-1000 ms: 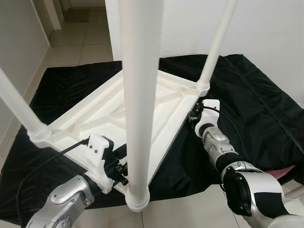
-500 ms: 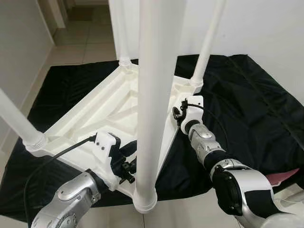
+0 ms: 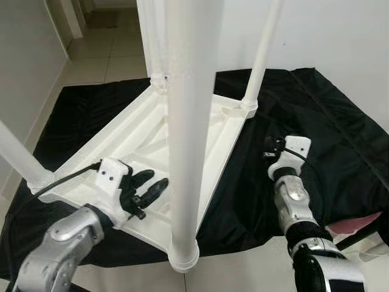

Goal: Building children table

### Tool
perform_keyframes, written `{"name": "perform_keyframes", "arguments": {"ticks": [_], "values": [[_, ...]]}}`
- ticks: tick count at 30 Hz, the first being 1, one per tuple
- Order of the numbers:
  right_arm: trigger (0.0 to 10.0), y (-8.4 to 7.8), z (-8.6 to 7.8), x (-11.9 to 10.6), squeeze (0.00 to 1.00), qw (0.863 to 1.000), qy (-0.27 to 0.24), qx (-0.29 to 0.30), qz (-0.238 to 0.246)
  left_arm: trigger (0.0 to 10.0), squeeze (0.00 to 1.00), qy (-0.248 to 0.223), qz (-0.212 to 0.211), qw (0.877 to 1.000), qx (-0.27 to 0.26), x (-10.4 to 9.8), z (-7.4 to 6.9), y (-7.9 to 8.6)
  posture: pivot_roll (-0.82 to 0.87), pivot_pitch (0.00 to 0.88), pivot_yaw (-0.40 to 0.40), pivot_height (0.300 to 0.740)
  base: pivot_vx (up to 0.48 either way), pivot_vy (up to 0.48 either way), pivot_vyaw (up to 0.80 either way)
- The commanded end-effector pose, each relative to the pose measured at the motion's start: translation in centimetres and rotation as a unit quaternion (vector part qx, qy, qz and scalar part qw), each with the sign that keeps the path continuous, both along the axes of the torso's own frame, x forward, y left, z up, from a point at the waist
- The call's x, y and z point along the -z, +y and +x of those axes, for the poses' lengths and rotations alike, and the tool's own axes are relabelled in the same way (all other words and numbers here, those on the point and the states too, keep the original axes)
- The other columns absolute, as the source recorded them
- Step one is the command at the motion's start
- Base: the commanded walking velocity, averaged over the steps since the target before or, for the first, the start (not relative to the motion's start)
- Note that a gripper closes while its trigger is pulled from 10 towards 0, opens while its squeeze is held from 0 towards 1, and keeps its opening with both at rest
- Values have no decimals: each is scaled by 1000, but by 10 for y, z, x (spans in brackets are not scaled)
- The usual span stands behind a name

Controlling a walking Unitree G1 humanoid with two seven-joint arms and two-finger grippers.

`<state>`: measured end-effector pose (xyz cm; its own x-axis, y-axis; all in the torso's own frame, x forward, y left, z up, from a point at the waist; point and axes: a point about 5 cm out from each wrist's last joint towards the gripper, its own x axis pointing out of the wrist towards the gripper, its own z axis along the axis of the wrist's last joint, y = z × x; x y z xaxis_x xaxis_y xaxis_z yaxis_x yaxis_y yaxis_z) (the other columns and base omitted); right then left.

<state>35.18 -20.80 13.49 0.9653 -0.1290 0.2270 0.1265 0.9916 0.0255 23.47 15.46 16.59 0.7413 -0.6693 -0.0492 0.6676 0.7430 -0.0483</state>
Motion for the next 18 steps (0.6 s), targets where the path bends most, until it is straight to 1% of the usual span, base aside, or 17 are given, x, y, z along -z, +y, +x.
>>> {"name": "perform_keyframes", "arguments": {"ticks": [1, 2, 5, 7, 11, 12, 15, 17, 18], "values": [[10000, 1, -2, -2, 0, 1000, -10, -1, 0, 10000, 0, 1, 3, 998, 62, 1, -4, -1, 18, 57, 41, 740, 0, 0, 0], [10000, -1, -6, -4, 0, 1000, -18, -3, -7, 10000, 0, 3, 14, 998, 68, 4, -4, 1, 14, 57, 41, 740, 0, 0, 0], [10000, -3, -10, -6, 0, 1000, -25, -5, -13, 10000, 0, 6, 22, 997, 74, 6, -4, 3, 8, 59, 39, 740, 0, 0, 0], [10000, -8, -17, -8, 0, 999, -33, -8, -23, 10000, 0, 11, 39, 995, 88, 10, -4, 6, 6, 58, 37, 740, 0, 0, 0], [10000, -13, -24, -10, 0, 999, -34, -12, -32, 10000, 0, 20, 52, 993, 100, 16, -4, 7, 4, 57, 32, 740, 0, 0, 0], [10000, -14, -27, -10, 0, 999, -32, -18, -39, 10000, 1000, 30, 58, 991, 114, 19, -4, 7, 4, 57, 32, 740, 0, 0, 0], [10000, -15, -30, -11, 0, 998, -30, -23, -44, 10000, 1000, 38, 62, 990, 124, 21, -5, 8, 4, 57, 32, 740, 0, 0, 0], [10000, -17, -33, -11, 0, 998, -26, -24, -48, 10000, 1000, 50, 75, 986, 143, 25, -9, 9, 4, 53, 31, 740, 0, 0, 0], [10000, -17, -33, -11, 0, 998, -26, -24, -48, 10000, 1000, 50, 75, 986, 143, 25, -9, 9, 4, 53, 31, 740, 0, 0, 0]]}}
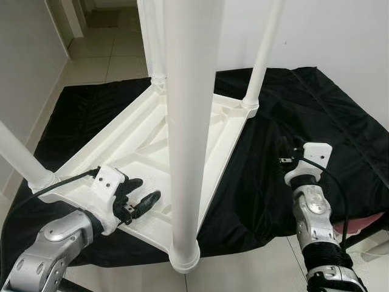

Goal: Building children table

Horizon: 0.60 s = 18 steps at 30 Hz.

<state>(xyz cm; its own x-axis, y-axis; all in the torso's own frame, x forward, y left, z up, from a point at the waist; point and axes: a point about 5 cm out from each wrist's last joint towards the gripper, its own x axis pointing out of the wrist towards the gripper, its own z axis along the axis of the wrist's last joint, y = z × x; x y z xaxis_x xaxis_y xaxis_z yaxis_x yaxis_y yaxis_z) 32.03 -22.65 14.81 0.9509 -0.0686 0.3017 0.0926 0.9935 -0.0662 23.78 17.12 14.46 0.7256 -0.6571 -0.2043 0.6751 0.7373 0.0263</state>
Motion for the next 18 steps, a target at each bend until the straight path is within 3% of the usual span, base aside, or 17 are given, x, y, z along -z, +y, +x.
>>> {"name": "perform_keyframes", "arguments": {"ticks": [1, 13, 14, 18], "values": [[10000, 1, -1, 2, 0, 1000, 9, -6, 2, 10000, 1000, 28, 5, 990, 137, 6, -13, -5, 6, 54, 32, 740, 0, 0, 0], [10000, 2, -4, -1, 0, 1000, 16, -17, -3, 10000, 1000, 38, 56, 986, 151, 11, -12, 15, 6, 51, 31, 740, 0, 0, 0], [10000, 1, -3, -2, 0, 1000, 17, -18, -4, 10000, 0, 38, 63, 985, 155, 11, -11, 17, 7, 50, 32, 740, 0, 0, 0], [10000, 0, -3, -4, 0, 1000, 19, -19, -8, 10000, 0, 41, 74, 983, 165, 12, -11, 19, 5, 50, 34, 740, 0, 0, 0]]}}
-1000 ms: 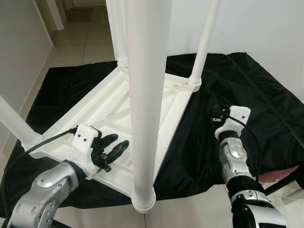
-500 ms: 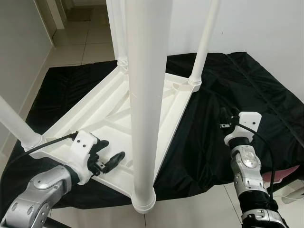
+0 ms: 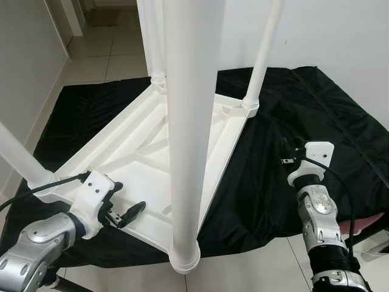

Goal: Building children table

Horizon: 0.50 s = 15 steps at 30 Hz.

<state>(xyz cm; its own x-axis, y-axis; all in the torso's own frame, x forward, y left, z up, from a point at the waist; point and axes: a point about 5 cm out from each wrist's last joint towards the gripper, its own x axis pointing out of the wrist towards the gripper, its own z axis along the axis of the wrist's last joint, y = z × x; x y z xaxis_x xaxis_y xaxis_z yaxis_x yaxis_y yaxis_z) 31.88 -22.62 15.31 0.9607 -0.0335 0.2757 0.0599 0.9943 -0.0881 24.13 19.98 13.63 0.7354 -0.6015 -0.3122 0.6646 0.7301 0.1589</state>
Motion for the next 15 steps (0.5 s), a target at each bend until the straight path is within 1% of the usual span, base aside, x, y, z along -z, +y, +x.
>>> {"name": "perform_keyframes", "arguments": {"ticks": [1, 8, 11, 14, 15], "values": [[10000, -1, -1, 0, 0, 1000, 6, -4, -1, 10000, 0, 61, -6, 983, 172, 4, -13, -8, 6, 51, 37, 740, 0, 0, 0], [10000, -2, 0, -1, 0, 1000, 7, -2, -4, 10000, 0, 65, 12, 980, 188, 4, -12, -5, 6, 49, 39, 740, 0, 0, 0], [10000, -3, 0, -1, 0, 1000, 8, -1, -5, 10000, 0, 65, 15, 979, 194, 4, -12, -7, 6, 49, 39, 740, 0, 0, 0], [10000, -1, 1, -2, 0, 1000, 9, -3, -5, 10000, 0, 63, 30, 974, 215, 5, -12, -13, 6, 42, 35, 740, 0, 0, 0], [10000, -1, 2, -2, 0, 1000, 10, -5, -7, 10000, 0, 62, 38, 971, 228, 7, -11, -16, 6, 42, 35, 740, 0, 0, 0]]}}
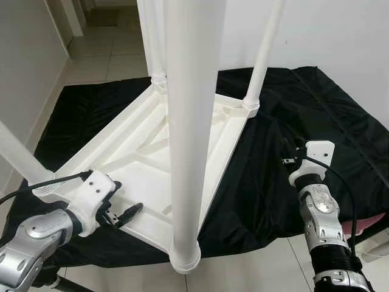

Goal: Building children table

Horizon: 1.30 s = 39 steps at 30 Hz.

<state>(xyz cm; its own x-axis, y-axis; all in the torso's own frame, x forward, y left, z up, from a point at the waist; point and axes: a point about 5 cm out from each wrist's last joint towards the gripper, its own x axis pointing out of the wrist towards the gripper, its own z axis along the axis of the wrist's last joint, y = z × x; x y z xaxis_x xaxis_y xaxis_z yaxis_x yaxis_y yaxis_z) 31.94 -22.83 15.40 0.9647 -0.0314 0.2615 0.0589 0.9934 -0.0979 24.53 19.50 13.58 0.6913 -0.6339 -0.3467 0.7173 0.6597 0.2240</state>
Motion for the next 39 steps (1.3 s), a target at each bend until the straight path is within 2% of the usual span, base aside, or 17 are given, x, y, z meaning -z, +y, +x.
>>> {"name": "perform_keyframes", "arguments": {"ticks": [1, 16, 25, 36, 37, 38, 39], "values": [[10000, 1, 1, -2, 0, 1000, 3, -5, -2, 10000, 0, 78, 5, 980, 186, 6, -15, -11, 6, 42, 35, 740, 0, 0, 0], [10000, 0, 2, -2, 0, 1000, 4, -2, -4, 10000, 0, 80, 43, 971, 220, 17, -11, -18, -1, 30, 39, 740, 0, 0, 0], [10000, 2, 2, -3, 0, 1000, 1, -3, -4, 10000, 0, 79, 68, 961, 255, 24, -1, -30, -19, 24, 53, 740, 0, 0, 0], [10000, 0, -2, 0, 0, 1000, 2, 9, -2, 10000, 0, 79, 87, 955, 272, 33, 10, -34, -37, 19, 76, 740, 0, 0, 0], [10000, 1, -2, 1, 0, 1000, 2, 9, -2, 9490, 0, 80, 86, 956, 269, 35, 11, -35, -41, 18, 80, 740, 0, 0, 0], [10000, 1, -2, 1, 0, 1000, 2, 9, -2, 9490, 0, 80, 86, 956, 269, 35, 11, -35, -41, 18, 80, 740, 0, 0, 0], [10000, 1, -3, 1, 0, 1000, 2, 10, -2, 6392, 0, 80, 85, 956, 268, 36, 12, -36, -43, 18, 83, 740, 0, 0, 0]]}}
